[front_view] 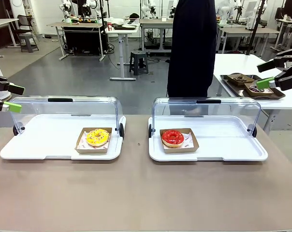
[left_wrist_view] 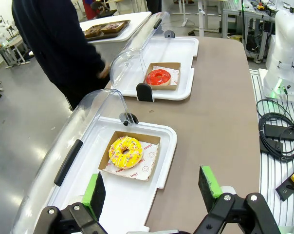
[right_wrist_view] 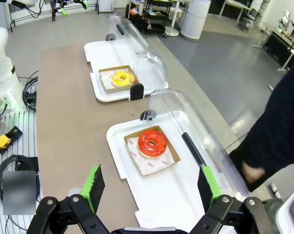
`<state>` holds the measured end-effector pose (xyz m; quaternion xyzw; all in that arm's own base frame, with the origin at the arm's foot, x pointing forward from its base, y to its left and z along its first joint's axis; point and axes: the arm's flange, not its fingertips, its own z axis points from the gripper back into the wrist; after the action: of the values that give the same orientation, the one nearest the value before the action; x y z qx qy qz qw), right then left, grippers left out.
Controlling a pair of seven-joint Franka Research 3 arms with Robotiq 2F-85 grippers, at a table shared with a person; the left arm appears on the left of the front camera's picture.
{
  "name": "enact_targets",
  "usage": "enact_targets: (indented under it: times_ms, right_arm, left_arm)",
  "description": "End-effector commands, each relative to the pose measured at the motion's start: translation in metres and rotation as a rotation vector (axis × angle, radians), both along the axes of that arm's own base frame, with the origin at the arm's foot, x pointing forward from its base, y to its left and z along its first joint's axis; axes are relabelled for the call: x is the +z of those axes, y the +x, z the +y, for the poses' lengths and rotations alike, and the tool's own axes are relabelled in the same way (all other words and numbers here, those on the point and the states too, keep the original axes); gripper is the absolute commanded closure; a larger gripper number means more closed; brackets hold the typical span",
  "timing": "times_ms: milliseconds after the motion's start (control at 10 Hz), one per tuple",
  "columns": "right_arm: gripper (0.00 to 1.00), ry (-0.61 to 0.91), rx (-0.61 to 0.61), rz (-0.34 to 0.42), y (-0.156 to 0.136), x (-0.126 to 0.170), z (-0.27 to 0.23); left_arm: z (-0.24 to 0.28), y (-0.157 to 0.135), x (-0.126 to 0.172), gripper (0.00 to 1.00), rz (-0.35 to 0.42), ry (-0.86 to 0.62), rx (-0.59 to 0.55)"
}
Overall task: Provide the desired donut to the person.
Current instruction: Place the picked Paper togo box onto the Handle tray extended by the person.
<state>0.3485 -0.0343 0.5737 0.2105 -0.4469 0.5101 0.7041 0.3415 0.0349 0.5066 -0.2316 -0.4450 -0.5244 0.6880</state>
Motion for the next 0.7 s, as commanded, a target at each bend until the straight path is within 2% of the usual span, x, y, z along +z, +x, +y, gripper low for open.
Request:
enact_targets:
  times_ms: [0, 600]
  right_arm:
    - [0.00, 0.007, 0.006, -0.008, -0.0001, 0.0004, 0.0010]
    - [0.00, 0.007, 0.006, -0.008, -0.0001, 0.0004, 0.0010]
  left_arm:
    - [0.0004, -0.0005, -0.0009, 0.00, -0.009, -0.011, -0.008]
    - [0.0004, -0.0005, -0.0009, 0.00, -0.009, -0.011, -0.008]
